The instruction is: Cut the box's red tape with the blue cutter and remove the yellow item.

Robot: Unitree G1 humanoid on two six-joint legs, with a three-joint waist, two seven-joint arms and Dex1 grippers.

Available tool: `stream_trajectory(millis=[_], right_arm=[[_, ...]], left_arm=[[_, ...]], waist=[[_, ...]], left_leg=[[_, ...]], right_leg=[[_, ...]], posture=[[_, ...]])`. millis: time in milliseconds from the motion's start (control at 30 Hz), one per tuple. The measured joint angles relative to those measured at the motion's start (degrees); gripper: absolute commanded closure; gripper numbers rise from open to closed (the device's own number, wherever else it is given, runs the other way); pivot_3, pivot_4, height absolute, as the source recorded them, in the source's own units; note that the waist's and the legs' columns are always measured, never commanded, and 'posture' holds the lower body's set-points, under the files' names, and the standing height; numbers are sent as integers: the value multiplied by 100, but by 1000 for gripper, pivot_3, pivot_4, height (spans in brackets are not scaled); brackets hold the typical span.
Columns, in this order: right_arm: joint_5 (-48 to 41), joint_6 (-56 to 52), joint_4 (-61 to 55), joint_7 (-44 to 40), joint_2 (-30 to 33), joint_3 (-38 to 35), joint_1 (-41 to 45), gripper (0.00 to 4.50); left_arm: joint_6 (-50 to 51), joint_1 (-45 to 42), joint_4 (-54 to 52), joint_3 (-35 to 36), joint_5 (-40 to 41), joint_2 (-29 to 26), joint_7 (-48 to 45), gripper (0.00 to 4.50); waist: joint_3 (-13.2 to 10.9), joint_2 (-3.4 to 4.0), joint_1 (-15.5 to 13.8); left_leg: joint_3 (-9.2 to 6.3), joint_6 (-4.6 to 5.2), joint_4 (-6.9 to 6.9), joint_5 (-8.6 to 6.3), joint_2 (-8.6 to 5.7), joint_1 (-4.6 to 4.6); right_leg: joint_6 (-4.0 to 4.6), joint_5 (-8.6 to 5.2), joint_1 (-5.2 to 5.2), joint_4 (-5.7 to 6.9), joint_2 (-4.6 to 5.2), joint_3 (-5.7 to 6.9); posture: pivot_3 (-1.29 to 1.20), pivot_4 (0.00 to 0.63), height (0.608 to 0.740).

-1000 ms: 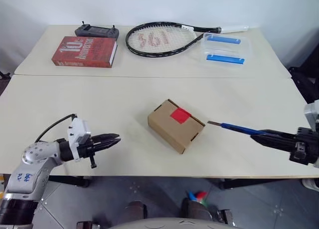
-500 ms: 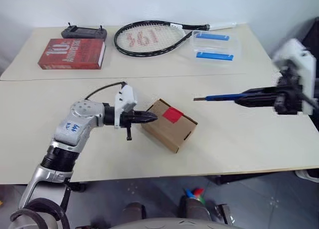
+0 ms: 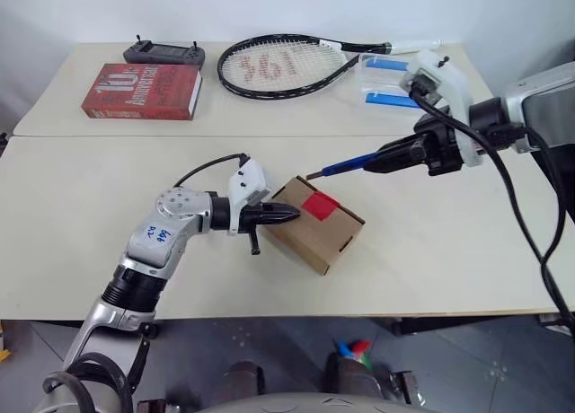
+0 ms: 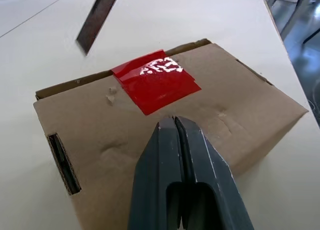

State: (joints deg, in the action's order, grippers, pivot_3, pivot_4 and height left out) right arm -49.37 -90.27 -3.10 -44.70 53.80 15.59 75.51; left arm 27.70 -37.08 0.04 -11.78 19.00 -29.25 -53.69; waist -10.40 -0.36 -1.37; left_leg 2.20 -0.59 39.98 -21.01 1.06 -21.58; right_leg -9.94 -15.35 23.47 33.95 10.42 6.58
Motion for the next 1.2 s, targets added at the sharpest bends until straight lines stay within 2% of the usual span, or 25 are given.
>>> stream_trajectory(millis=[367,667,1200], right_arm=[[524,147,60,-149,2,21,-331,4322],[621,160,-22,-210,-35,6,-702,4322],[771,429,97,-459,-203,-225,-409,4322]], left_arm=[[177,116,-184,76,-8,80,106,4471],[312,140,-286,80,-7,77,94,4471],[431,219,-420,116,-4,76,90,4471]], waist=[[0,0,15],[0,0,15],[1,1,19]], left_leg=[[1,0,-1,0,-1,0],[1,0,-1,0,-1,1],[1,0,1,0,-1,2]], right_leg=[[-1,1,0,0,0,-1],[-1,1,0,1,0,-1],[-1,1,-1,2,0,-1]], posture=[[0,150,740],[0,150,740],[0,150,740]])
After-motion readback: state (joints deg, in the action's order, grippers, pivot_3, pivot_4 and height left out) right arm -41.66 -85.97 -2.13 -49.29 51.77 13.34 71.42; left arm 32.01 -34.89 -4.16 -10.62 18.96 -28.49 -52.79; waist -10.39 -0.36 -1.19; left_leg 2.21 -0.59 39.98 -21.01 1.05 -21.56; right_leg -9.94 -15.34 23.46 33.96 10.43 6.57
